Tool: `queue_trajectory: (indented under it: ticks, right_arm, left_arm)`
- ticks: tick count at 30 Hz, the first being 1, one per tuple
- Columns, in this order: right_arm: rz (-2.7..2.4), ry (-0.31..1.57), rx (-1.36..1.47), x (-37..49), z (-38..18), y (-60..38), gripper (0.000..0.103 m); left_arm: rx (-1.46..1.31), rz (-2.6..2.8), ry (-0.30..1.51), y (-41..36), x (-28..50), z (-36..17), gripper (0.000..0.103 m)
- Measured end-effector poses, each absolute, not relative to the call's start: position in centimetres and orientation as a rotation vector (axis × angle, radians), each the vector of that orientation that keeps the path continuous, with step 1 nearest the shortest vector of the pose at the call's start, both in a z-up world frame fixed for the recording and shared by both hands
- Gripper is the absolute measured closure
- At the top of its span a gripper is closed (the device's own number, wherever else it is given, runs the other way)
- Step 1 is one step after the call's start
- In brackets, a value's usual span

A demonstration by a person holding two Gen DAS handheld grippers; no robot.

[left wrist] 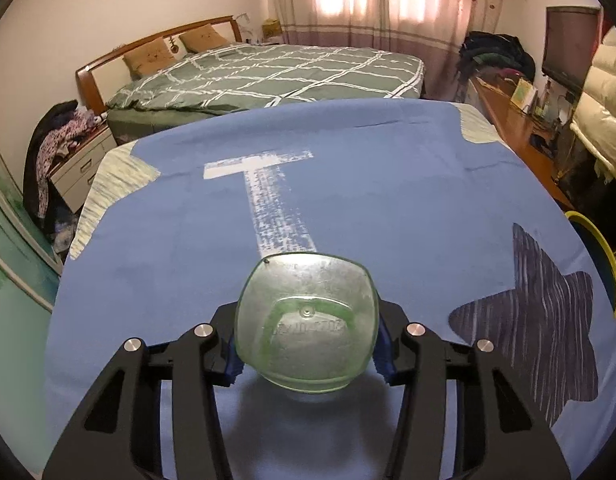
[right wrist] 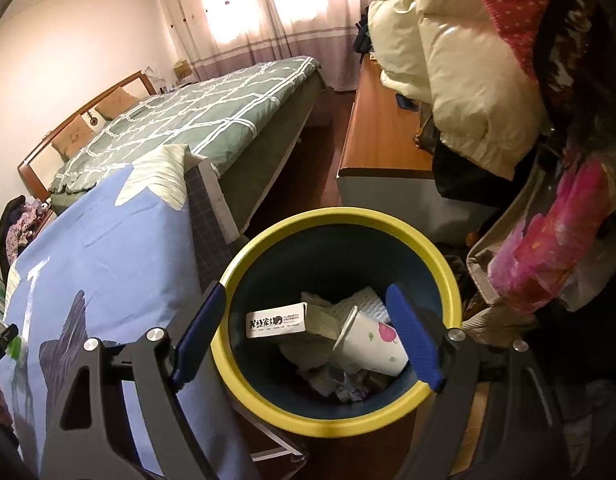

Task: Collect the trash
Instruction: 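Carry the green clear cup over the bin and open the left tool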

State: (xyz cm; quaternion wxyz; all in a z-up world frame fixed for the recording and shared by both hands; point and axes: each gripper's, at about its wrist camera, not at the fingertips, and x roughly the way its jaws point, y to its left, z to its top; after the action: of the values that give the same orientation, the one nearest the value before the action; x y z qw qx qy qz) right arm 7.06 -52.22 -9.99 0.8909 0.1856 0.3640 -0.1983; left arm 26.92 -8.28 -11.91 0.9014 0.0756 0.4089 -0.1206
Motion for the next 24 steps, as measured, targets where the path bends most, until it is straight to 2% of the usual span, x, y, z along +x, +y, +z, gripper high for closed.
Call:
queue_trajectory:
  ticks: [10,17,24]
  right_arm:
    - [-0.422,0.723,0.356,4.1,-9.3,-52.5,0.025]
    - [-0.507,0.676,0.325,-0.3,-7.9,-53.7,0.025]
    - [-0.588,0.654,0.295,-3.9,-6.8,-54.7,0.025]
  left_arm:
    - [0.198,-0.389,0.775,-15.4,24.4,-7.9,0.054]
    - [0.272,-0.684,0.758,-29.4,21.5,-5.7,0.054]
    - [0.367,-0.922,0.812,-43.9,17.9,-7.4,0.053]
